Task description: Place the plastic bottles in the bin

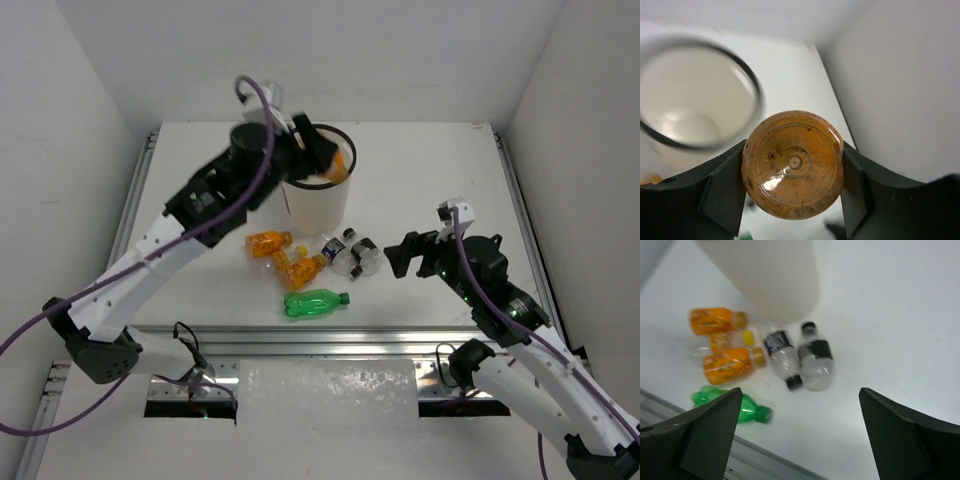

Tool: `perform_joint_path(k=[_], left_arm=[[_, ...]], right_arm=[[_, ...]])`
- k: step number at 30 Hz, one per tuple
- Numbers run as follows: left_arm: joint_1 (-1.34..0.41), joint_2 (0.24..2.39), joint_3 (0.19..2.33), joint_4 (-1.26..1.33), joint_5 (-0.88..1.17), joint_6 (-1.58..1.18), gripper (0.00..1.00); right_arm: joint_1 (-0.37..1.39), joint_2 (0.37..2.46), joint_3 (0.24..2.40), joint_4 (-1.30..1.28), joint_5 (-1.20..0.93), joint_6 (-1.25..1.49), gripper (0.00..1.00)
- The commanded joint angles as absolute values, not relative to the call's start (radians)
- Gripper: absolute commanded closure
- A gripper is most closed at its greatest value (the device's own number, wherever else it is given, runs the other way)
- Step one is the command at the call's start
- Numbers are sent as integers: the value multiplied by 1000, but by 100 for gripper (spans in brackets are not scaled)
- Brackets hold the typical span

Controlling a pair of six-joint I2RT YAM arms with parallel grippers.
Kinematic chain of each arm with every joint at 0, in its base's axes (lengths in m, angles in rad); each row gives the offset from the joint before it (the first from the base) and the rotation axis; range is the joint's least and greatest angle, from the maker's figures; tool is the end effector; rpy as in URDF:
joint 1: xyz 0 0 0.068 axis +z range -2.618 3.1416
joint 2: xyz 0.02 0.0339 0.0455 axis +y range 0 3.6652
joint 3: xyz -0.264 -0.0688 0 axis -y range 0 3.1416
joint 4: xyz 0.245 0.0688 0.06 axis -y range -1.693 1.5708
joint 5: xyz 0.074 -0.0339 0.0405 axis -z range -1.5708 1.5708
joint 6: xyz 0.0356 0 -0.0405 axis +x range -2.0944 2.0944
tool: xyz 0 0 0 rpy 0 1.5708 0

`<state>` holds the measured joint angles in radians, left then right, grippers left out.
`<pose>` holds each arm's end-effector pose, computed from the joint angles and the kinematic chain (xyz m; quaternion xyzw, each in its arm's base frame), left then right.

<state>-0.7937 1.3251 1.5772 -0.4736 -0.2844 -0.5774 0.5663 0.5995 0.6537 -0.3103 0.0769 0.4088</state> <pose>0.2060 -0.1952 0.4650 -0.0046 0.7781 -0.3058 0.5487 0.1275 0.0778 0.3079 -0.0388 0.7904 0.2591 0.5537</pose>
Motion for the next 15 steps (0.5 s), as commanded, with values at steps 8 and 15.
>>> perform_joint_path(k=[8, 15], left_arm=[[-488, 1821, 2188, -765, -447, -426, 96], [-472, 1919, 2218, -755, -335, -413, 34]], right_arm=[[560, 905, 742, -407, 206, 399, 1], [485, 1265, 877, -295, 72, 296, 2]])
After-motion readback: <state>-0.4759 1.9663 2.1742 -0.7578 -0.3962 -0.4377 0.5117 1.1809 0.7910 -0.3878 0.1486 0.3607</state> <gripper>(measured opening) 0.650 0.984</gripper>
